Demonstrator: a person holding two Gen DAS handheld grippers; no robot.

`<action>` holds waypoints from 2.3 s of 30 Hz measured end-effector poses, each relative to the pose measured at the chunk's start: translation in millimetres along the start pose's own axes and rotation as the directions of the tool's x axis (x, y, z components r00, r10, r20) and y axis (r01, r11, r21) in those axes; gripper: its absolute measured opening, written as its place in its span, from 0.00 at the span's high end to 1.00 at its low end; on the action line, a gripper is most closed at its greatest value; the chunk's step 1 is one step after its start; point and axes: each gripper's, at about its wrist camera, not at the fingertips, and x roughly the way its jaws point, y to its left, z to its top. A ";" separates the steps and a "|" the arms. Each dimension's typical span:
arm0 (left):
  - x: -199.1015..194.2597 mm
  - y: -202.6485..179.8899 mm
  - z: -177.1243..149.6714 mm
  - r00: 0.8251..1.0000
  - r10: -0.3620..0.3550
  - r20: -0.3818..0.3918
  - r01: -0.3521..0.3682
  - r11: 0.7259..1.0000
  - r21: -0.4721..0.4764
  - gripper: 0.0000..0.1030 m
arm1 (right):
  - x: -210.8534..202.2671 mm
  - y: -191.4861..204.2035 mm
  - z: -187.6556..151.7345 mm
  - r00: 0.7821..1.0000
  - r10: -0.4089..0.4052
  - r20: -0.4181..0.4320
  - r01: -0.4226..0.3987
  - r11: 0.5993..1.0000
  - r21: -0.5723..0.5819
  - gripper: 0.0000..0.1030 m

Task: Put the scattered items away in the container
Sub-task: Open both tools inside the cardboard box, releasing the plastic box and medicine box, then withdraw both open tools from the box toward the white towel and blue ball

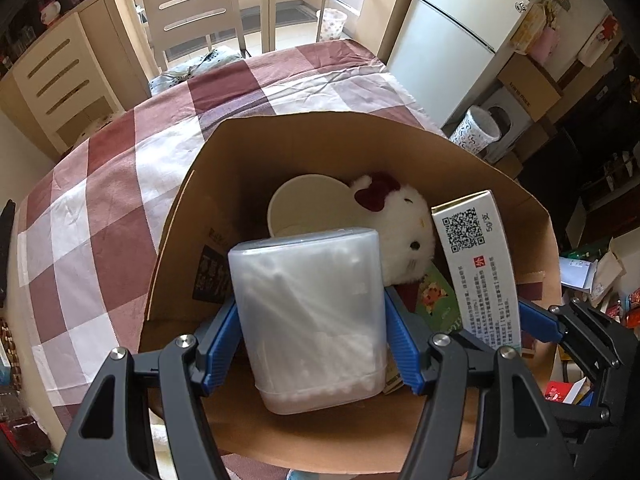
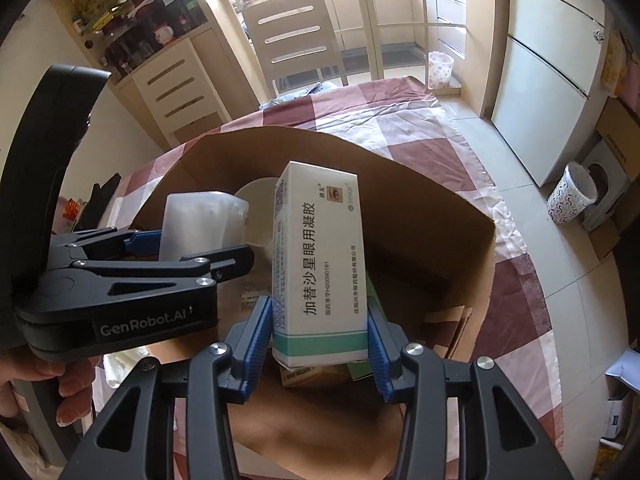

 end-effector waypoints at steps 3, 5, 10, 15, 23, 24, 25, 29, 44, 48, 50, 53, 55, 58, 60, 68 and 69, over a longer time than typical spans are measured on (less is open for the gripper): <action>-1.1 -1.8 -0.3 1.000 -0.004 -0.001 0.004 1.000 0.006 0.34 | -0.9 -1.0 0.3 1.000 0.001 -0.002 -0.001 1.000 0.007 0.56; -3.5 -2.1 0.0 1.000 -0.007 0.008 0.007 1.000 0.004 0.34 | -0.7 -1.5 0.3 1.000 -0.001 -0.007 0.001 1.000 0.012 0.56; -7.6 -0.1 1.7 1.000 0.000 0.018 0.000 1.000 0.000 0.34 | -4.8 -4.5 0.8 1.000 0.000 -0.005 0.000 0.999 0.034 0.56; -9.8 -1.1 1.9 1.000 0.003 0.021 -0.003 1.000 0.004 0.34 | -10.1 -9.2 0.7 1.000 0.004 -0.005 -0.004 0.998 0.063 0.56; -26.9 -9.8 -4.0 0.999 -0.002 0.049 0.001 1.000 0.025 0.33 | -29.3 -11.0 -4.6 1.000 0.010 0.023 -0.012 0.997 0.075 0.56; -29.5 -11.1 -5.7 0.999 -0.002 0.053 0.001 1.000 0.027 0.33 | -32.5 -10.8 -5.8 1.000 0.010 0.028 -0.012 0.997 0.076 0.56; -32.5 -12.6 -8.0 0.998 -0.003 0.057 0.002 1.000 0.030 0.33 | -34.9 -10.9 -6.7 0.999 0.010 0.031 -0.012 0.997 0.078 0.56; -45.7 -18.8 -19.1 0.997 -0.007 0.077 0.004 0.999 0.039 0.33 | -44.0 -10.5 -13.3 0.999 0.011 0.042 -0.014 0.997 0.078 0.56; -85.5 -22.0 -74.4 0.992 0.011 0.125 -0.013 1.000 0.014 0.33 | -72.2 -1.2 -48.2 0.998 0.024 0.061 -0.028 0.998 0.058 0.56; -92.7 -21.8 -86.2 0.991 0.013 0.130 -0.014 1.000 0.007 0.33 | -79.0 1.5 -56.2 0.997 0.026 0.067 -0.030 0.998 0.053 0.56; -96.4 -21.5 -92.5 0.991 0.015 0.133 -0.016 1.000 0.005 0.33 | -82.1 3.7 -60.1 0.997 0.028 0.069 -0.032 0.998 0.051 0.56; -101.9 -20.5 -102.4 0.990 0.018 0.137 -0.019 1.000 0.002 0.33 | -85.5 9.2 -66.1 0.997 0.034 0.070 -0.037 0.998 0.044 0.56; -105.7 -19.1 -109.5 0.990 0.020 0.140 -0.020 1.000 -0.003 0.33 | -87.8 12.9 -70.6 0.997 0.038 0.070 -0.041 0.998 0.038 0.56; -110.0 -17.2 -119.9 0.989 0.026 0.143 -0.025 1.000 -0.012 0.33 | -90.6 19.9 -77.4 0.997 0.045 0.069 -0.047 0.999 0.027 0.56; -112.8 -14.6 -126.6 0.989 0.029 0.145 -0.027 0.999 -0.018 0.33 | -92.5 25.0 -82.0 0.997 0.048 0.067 -0.050 0.999 0.018 0.56; -121.8 -2.9 -153.5 0.988 0.047 0.145 -0.040 0.998 -0.048 0.33 | -98.4 44.0 -100.3 0.996 0.060 0.063 -0.059 0.998 -0.004 0.56; -122.7 -1.6 -156.6 0.988 0.049 0.145 -0.042 0.998 -0.051 0.33 | -99.0 46.5 -102.4 0.996 0.061 0.062 -0.061 0.998 -0.006 0.56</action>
